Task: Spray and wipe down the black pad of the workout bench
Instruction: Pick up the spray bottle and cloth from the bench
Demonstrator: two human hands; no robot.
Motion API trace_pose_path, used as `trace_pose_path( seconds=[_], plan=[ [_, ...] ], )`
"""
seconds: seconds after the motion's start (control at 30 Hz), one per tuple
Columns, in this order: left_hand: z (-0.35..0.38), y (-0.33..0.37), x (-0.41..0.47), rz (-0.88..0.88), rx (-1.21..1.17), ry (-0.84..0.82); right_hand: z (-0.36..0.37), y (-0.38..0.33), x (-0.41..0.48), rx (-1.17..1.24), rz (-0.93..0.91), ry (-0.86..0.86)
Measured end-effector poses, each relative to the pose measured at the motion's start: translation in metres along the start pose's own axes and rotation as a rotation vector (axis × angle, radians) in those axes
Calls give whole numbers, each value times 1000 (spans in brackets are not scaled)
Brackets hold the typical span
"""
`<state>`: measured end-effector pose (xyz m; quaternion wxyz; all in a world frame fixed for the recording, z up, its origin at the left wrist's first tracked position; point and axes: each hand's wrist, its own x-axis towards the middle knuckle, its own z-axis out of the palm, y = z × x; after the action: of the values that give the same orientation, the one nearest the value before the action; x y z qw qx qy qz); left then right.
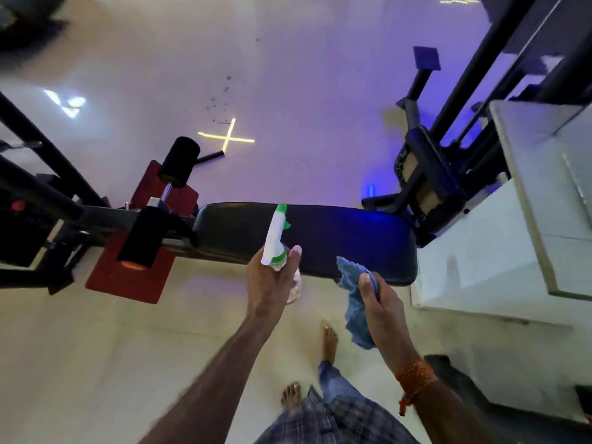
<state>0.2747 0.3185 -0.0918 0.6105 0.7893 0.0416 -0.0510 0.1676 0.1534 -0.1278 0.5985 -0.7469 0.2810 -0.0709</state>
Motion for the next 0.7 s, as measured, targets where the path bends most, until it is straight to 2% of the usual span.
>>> trace_pose_path(
  seconds=[0.2,0.37,0.53,0.7],
  plan=[
    [6,31,-51,75,-27,-59,-48,-16,-44,13,-147,98],
    [44,65,-78,145,-79,-120,-102,-28,-47,56,-166,221],
    [122,85,-101,137,-93,-204,-177,-23,-40,85,-218,342],
    [239,114,-131,137,-138,-284,-288,5,-26,54,-202,490]
  ],
)
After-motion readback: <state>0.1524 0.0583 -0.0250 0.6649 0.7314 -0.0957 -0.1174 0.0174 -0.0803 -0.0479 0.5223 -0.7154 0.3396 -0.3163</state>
